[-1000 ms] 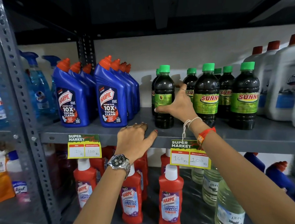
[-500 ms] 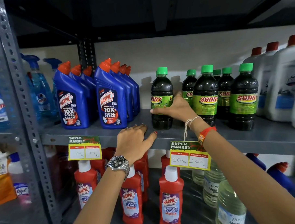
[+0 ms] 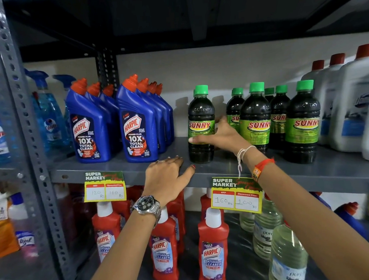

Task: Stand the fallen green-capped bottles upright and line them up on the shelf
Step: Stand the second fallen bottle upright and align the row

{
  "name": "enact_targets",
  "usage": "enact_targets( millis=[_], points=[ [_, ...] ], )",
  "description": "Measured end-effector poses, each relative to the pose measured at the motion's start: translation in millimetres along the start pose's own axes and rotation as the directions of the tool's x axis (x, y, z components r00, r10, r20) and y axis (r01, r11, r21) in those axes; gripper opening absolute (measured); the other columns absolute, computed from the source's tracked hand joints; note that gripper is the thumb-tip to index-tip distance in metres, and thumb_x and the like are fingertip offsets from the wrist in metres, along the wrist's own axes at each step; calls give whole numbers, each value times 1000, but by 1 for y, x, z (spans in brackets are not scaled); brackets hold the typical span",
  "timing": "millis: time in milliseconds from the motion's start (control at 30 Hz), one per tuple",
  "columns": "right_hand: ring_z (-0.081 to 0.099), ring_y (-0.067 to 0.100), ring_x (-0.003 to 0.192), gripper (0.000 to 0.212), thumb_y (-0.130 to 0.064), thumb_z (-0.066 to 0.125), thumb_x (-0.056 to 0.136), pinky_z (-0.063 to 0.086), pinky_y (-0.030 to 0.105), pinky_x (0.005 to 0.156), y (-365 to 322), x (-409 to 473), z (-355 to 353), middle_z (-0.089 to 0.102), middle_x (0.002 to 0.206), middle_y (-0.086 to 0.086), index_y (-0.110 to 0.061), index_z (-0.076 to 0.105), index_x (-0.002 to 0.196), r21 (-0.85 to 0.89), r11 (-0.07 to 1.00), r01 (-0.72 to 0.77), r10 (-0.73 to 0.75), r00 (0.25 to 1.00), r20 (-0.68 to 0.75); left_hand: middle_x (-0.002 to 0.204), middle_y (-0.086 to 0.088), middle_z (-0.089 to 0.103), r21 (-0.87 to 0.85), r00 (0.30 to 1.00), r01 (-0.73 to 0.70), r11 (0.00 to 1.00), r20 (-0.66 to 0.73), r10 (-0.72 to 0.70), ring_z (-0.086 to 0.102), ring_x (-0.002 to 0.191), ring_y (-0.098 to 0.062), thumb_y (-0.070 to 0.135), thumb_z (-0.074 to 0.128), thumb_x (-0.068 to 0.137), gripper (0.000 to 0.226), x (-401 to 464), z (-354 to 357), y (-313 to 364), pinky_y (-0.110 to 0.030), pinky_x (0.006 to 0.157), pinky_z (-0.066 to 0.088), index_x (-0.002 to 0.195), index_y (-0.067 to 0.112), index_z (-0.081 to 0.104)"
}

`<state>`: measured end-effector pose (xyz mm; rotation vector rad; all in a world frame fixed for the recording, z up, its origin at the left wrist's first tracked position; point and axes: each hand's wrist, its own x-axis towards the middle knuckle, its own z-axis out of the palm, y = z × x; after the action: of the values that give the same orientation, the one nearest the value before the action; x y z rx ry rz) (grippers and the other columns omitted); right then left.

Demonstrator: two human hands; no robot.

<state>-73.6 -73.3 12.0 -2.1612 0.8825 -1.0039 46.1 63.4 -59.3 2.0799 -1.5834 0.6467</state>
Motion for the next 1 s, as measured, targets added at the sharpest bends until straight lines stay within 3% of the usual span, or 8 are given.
enact_targets(
  millis=[133,367,467,567,667,733,833,1000],
  points=[
    [46,13,93,97,-60,79,46,40,24,81,0,-1,8,49,101,0,-10,36,116,-136,989,66,-88,982,-165,135,3,56,-7,1000,6,1000,-5,-7,52,121,-16,58,26,83,64,0,0,0,-31,88,40,124,21,58],
    [52,19,104,80,-48,81,55,38,24,78,-5,-14,0,51,105,2,-9,40,113,-108,993,41,-53,993,-106,137,3,54,-21,1000,21,1000,3,-21,50,124,-16,59,25,82,65,1,2,-2,-30,90,39,126,23,56],
    [56,19,100,91,-46,81,57,46,27,84,1,-38,-11,55,113,7,-9,37,127,-74,988,139,-153,957,-247,141,2,50,-39,999,34,999,22,-33,46,128,-15,59,28,84,63,1,2,-3,-30,94,36,131,24,51],
    [54,13,83,68,-30,81,62,50,30,76,13,-63,-29,55,95,-1,-17,45,118,16,983,184,-160,892,-423,149,0,39,-72,996,68,995,66,-63,42,132,-18,63,23,84,70,4,-1,-3,-33,98,35,141,24,38],
    [52,23,96,57,-22,77,63,46,38,80,30,-77,-44,53,100,1,-22,49,111,-114,983,145,-184,796,-577,156,5,20,-344,983,149,927,154,-101,27,140,-15,74,22,76,86,12,-6,4,-38,109,26,148,28,14],
    [47,27,104,64,-24,78,60,42,36,78,39,-81,-52,52,110,6,-20,46,117,-217,975,54,-182,755,-630,157,5,17,-635,975,201,746,200,-93,25,141,-14,74,37,71,95,25,-10,11,-41,115,20,148,28,7],
    [41,31,115,82,-21,81,58,34,34,94,52,-72,-61,45,124,14,-10,37,126,-227,974,17,-143,819,-555,157,-6,16,-830,960,278,482,250,-124,25,141,-21,44,67,73,103,52,-11,22,-46,115,22,149,19,3],
    [46,25,123,93,-13,82,62,34,38,108,69,-58,-70,50,131,12,-7,25,135,160,982,-96,125,975,-185,131,-7,55,-840,948,318,440,289,-135,52,118,-18,13,78,67,79,67,6,22,-29,96,40,135,10,38]
  ],
)
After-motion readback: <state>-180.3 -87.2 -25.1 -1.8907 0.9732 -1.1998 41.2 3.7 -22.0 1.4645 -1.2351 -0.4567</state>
